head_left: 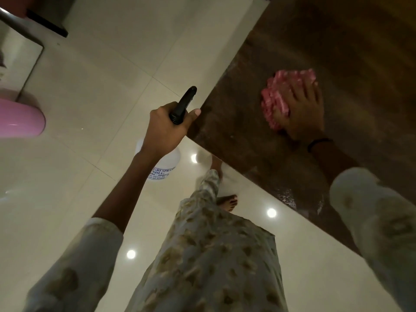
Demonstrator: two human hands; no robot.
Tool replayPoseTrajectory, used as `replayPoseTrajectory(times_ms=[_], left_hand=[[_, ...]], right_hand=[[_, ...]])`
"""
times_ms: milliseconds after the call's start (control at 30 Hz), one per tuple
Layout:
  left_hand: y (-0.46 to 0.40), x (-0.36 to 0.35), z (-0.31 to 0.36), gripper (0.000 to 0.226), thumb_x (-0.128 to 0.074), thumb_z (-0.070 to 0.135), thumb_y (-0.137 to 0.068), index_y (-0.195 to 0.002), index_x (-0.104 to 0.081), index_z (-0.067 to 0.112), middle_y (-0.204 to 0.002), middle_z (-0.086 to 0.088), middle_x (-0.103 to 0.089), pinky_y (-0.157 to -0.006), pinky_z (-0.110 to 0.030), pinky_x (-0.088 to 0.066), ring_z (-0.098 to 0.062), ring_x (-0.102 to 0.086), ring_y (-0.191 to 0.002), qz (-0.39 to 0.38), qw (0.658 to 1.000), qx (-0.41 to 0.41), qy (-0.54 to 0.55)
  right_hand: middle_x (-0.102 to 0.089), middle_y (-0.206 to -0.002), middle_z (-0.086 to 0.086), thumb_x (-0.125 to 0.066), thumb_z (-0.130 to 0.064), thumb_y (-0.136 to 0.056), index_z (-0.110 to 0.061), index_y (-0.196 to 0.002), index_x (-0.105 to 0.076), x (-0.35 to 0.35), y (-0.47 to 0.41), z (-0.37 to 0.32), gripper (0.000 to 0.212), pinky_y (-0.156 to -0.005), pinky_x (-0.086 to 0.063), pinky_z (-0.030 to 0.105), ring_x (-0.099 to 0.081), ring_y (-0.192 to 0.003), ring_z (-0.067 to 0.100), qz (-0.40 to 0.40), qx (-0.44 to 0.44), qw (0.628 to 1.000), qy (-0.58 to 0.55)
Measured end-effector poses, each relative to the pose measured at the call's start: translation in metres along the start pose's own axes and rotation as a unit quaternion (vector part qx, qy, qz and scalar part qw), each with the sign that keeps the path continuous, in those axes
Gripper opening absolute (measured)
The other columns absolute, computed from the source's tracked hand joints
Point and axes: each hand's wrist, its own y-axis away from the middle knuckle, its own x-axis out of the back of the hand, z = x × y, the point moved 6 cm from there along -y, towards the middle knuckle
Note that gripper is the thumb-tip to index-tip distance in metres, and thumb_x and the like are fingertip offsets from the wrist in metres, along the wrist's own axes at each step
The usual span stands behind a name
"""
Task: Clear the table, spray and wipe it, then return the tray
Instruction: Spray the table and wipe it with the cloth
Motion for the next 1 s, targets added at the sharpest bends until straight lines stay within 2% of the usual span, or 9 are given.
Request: replayPoseTrajectory(times_ms=[167, 233, 333, 467, 600, 700, 767, 867, 1000], left_hand=[[-0.01, -0.001, 0.01, 0.032, -0.065, 0.038, -0.085, -0.078, -0.057, 0.008, -0.055, 0.003, -0.047, -0.054, -0.023, -0.042, -0.013, -0.046, -0.047, 0.004, 0.999, 0.022, 0.028], [-0.015, 0.001, 0.014, 0.03, -0.065, 0.037, -0.085, -0.077, -0.056, 0.009, -0.055, 0.003, -0.047, -0.054, -0.022, -0.042, -0.013, -0.046, -0.048, 0.008, 0.999, 0.025, 0.027], [-0.02, 0.004, 0.018, 0.033, -0.065, 0.038, -0.085, -0.076, -0.055, 0.009, -0.055, 0.0, -0.045, -0.056, -0.03, -0.042, -0.019, -0.045, -0.05, 0.016, 0.999, 0.027, 0.03], [-0.026, 0.006, 0.023, 0.034, -0.066, 0.037, -0.085, -0.074, -0.055, 0.007, -0.052, 0.0, -0.045, -0.055, -0.036, -0.044, -0.021, -0.045, -0.048, 0.02, 0.999, 0.026, 0.042], [-0.029, 0.002, 0.035, 0.033, -0.064, 0.038, -0.085, -0.073, -0.053, 0.01, -0.052, 0.002, -0.047, -0.059, -0.034, -0.045, -0.017, -0.047, -0.047, 0.004, 0.999, 0.015, 0.033], [-0.031, -0.005, 0.045, 0.029, -0.065, 0.038, -0.085, -0.078, -0.056, 0.011, -0.054, 0.006, -0.048, -0.057, -0.022, -0.042, -0.011, -0.048, -0.048, -0.018, 0.999, 0.003, 0.03], [-0.033, -0.012, 0.053, 0.028, -0.065, 0.037, -0.085, -0.08, -0.057, 0.01, -0.056, 0.007, -0.049, -0.057, -0.017, -0.04, -0.008, -0.048, -0.048, -0.032, 0.999, -0.007, 0.028], [-0.036, -0.02, 0.064, 0.027, -0.066, 0.036, -0.084, -0.084, -0.058, 0.01, -0.06, 0.007, -0.051, -0.057, -0.011, -0.04, -0.003, -0.05, -0.048, -0.046, 0.998, -0.025, 0.044], [-0.039, -0.03, 0.079, 0.025, -0.067, 0.033, -0.084, -0.089, -0.058, 0.011, -0.065, 0.008, -0.053, -0.059, -0.009, -0.041, -0.001, -0.053, -0.052, -0.055, 0.994, -0.057, 0.072]], right_hand=[[-0.017, -0.159, 0.007, -0.027, -0.06, -0.091, -0.028, -0.151, -0.019, 0.015, -0.08, -0.035, 0.068, -0.117, -0.008, 0.055, -0.012, -0.145, 0.037, 0.032, -0.042, 0.998, -0.016], [-0.02, -0.158, 0.012, -0.029, -0.062, -0.09, -0.024, -0.15, -0.021, 0.012, -0.089, -0.064, 0.072, -0.117, -0.011, 0.056, -0.016, -0.144, 0.04, 0.025, -0.026, 0.999, -0.004], [-0.035, -0.151, 0.015, -0.038, -0.06, -0.087, -0.019, -0.145, -0.034, 0.007, -0.071, -0.114, 0.071, -0.113, -0.023, 0.057, -0.032, -0.138, 0.04, 0.047, 0.05, 0.998, 0.004], [-0.048, -0.143, 0.01, -0.046, -0.053, -0.089, -0.019, -0.135, -0.047, -0.016, -0.011, -0.171, 0.057, -0.114, -0.023, 0.055, -0.038, -0.136, 0.033, 0.06, 0.139, 0.986, -0.068], [-0.033, -0.153, 0.004, -0.04, -0.057, -0.089, -0.028, -0.145, -0.037, -0.042, 0.042, -0.175, 0.063, -0.115, -0.018, 0.055, -0.023, -0.144, 0.031, -0.021, 0.275, 0.961, -0.033], [-0.024, -0.157, 0.005, -0.037, -0.062, -0.088, -0.028, -0.148, -0.027, -0.038, 0.043, -0.132, 0.07, -0.118, -0.012, 0.052, -0.017, -0.146, 0.03, -0.016, 0.322, 0.947, 0.005], [-0.027, -0.156, 0.006, -0.035, -0.061, -0.09, -0.025, -0.148, -0.029, -0.025, 0.028, -0.09, 0.068, -0.118, -0.012, 0.052, -0.019, -0.145, 0.031, 0.002, 0.252, 0.968, -0.01], [-0.022, -0.158, 0.007, -0.023, -0.064, -0.09, -0.025, -0.149, -0.025, -0.01, 0.011, -0.026, 0.071, -0.118, -0.005, 0.055, -0.013, -0.146, 0.033, -0.001, 0.058, 0.998, -0.021], [-0.011, -0.16, 0.005, -0.024, -0.061, -0.09, -0.03, -0.151, -0.014, -0.014, 0.043, -0.006, 0.069, -0.112, 0.004, 0.065, -0.005, -0.147, 0.032, 0.012, -0.159, 0.986, -0.048]])
